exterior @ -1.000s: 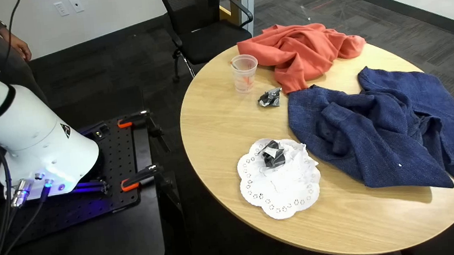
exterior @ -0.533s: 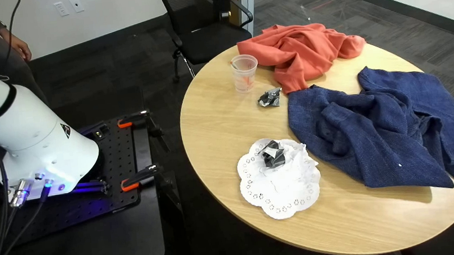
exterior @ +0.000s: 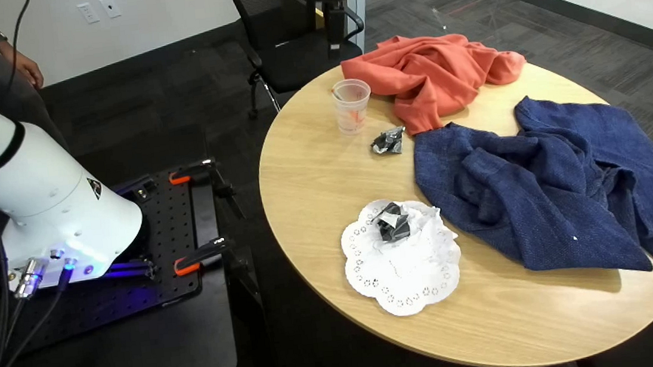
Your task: Pick the marker from the cup and put it on the table
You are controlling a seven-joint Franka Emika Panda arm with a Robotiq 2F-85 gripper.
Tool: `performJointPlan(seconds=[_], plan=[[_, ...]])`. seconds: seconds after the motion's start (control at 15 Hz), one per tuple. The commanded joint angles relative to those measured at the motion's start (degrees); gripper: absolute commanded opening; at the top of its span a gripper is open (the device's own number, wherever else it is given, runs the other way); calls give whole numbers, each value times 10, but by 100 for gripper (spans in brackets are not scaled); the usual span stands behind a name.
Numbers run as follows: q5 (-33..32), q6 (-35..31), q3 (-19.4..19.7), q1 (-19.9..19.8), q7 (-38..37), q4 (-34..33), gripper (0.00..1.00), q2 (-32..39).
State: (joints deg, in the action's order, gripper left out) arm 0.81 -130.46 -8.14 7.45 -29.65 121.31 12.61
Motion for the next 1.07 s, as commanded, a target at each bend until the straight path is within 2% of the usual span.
performJointPlan(seconds=[0.0,0.33,1.0], plan=[[4,2,14,13,3,-1,100,2],[5,3,15,15,5,-5,100,6],[-25,-12,40,29,10,-40,100,83]])
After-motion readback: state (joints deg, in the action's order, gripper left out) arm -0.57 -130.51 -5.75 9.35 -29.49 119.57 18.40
